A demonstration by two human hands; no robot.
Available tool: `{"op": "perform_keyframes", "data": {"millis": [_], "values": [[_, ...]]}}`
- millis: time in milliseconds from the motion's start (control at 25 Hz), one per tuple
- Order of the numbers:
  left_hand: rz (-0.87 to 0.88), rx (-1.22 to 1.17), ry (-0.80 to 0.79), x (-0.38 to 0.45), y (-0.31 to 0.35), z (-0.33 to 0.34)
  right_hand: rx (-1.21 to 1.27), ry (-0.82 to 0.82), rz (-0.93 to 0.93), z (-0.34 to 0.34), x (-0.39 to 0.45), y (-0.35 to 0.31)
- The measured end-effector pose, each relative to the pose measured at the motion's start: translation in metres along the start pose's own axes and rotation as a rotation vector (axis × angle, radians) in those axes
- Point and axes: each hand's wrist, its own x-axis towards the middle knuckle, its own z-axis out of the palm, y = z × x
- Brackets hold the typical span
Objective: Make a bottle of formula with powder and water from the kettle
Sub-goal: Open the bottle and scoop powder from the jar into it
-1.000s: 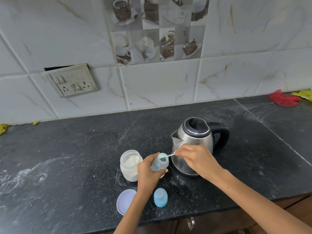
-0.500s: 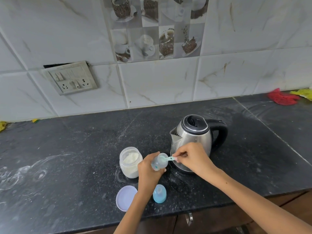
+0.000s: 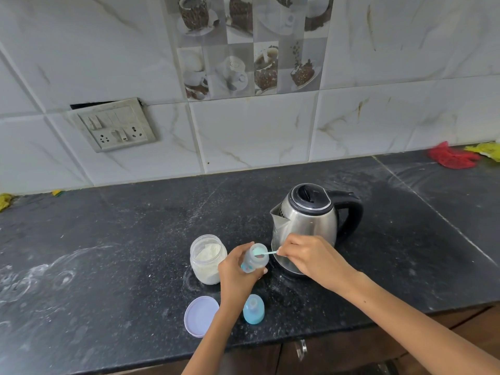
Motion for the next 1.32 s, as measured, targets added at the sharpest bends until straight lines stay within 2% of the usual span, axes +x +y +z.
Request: {"op": "perform_keyframes", "data": {"millis": [160,280,520,640,760,880,1160,1320], "values": [[-0.065,-0.046,0.018,-0.002,0.001,0.002,0.271,0.026,0.418,0.001,0.014,-0.003],[-0.09,-0.059,0.058,-0.007,0.004,0.004,0.381,0.078,0.614,0.007,0.016,-0.006],[-0.097,-0.026,0.097,-0.009,-0.001,0.008,0.62,0.237,0.851,0.022,0.011,-0.017],[-0.099,0.026,0.118,-0.019,0.0,0.0,0.878,0.32,0.946,0.022,0.015,-0.026],[-0.073,0.039,0.207,-0.035,0.007,-0.017,1.1,0.325,0.939,0.02,0.03,-0.035],[-0.077,0.041,0.266,-0.044,0.008,-0.038,1.154,0.243,0.85,0.03,0.055,-0.041],[-0.1,0.071,0.281,-0.053,-0.001,-0.058,0.78,0.1,0.71,0.076,0.1,-0.05],[-0.075,0.081,0.227,-0.055,-0.003,-0.053,0.741,0.068,0.735,0.088,0.102,-0.047]]}}
